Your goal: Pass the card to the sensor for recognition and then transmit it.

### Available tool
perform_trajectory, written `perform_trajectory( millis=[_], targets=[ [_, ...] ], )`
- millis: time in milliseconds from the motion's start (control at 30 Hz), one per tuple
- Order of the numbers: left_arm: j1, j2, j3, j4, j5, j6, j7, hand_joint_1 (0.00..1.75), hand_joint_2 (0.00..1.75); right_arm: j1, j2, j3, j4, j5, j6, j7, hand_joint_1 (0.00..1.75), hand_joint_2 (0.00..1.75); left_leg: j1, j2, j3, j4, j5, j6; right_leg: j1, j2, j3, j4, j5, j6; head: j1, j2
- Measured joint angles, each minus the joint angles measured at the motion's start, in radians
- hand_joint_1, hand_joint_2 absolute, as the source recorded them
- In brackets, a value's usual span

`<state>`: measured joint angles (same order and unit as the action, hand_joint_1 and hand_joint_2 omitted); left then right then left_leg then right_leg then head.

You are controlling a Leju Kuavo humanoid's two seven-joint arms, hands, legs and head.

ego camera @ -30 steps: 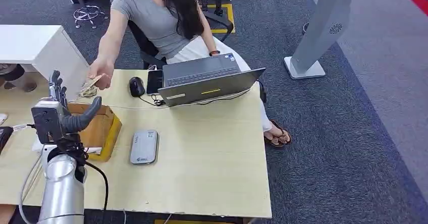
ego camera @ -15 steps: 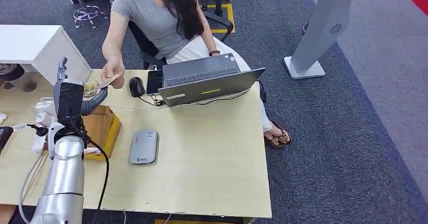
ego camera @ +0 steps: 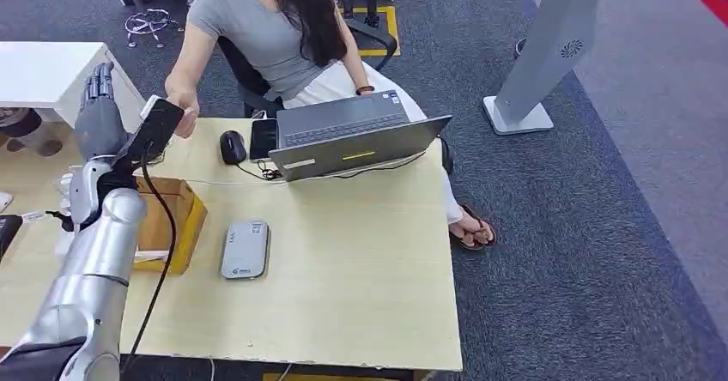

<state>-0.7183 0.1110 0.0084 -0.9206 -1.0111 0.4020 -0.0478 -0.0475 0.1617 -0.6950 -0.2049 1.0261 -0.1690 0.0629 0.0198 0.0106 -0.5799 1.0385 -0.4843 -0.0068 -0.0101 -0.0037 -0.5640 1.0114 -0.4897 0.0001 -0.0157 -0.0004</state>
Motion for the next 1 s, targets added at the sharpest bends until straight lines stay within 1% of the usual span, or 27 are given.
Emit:
perform_trajectory(
  millis=[333,467,500,733,1000],
  targets=[
    [-0.106,0.048,-0.028,0.142,-0.268,0.094,0.099,0.0,1.75,-0.002,-0.003,0.005,0.0,0.037,0.015,0.015,0.0,1.75,0.0,0.0,0.0,0.0,0.0,-0.001,0.0,0.0,0.0,0.0,0.0,0.0,0.0,0.0],
    [-0.119,0.057,-0.031,0.17,-0.292,0.101,0.103,0.0,1.75,-0.003,-0.003,0.005,0.0,0.042,0.016,0.016,0.0,1.75,0.0,0.0,0.0,0.0,0.0,-0.001,0.0,0.0,0.0,0.0,0.0,0.0,0.0,0.0],
    [-0.121,0.058,-0.031,0.176,-0.292,0.101,0.103,1.75,1.75,-0.003,-0.003,0.005,0.0,0.043,0.016,0.017,0.0,1.75,0.0,0.0,0.0,0.0,0.0,-0.001,0.0,0.0,0.0,0.0,0.0,0.0,0.0,0.0],
    [-0.123,0.06,-0.032,0.195,-0.286,0.1,0.079,1.75,1.75,-0.004,-0.004,0.005,0.0,0.047,0.02,0.016,0.0,1.75,0.0,0.0,0.0,0.0,0.0,-0.001,0.0,0.0,0.0,0.0,0.0,0.0,0.0,0.0],
    [-0.122,0.06,-0.032,0.202,-0.286,0.102,0.074,1.75,1.75,-0.004,-0.004,0.005,0.0,0.052,0.023,0.017,0.0,1.75,0.0,0.0,0.0,0.0,0.0,-0.001,0.0,0.0,0.0,0.0,0.0,0.0,0.0,0.0]
  ],
)
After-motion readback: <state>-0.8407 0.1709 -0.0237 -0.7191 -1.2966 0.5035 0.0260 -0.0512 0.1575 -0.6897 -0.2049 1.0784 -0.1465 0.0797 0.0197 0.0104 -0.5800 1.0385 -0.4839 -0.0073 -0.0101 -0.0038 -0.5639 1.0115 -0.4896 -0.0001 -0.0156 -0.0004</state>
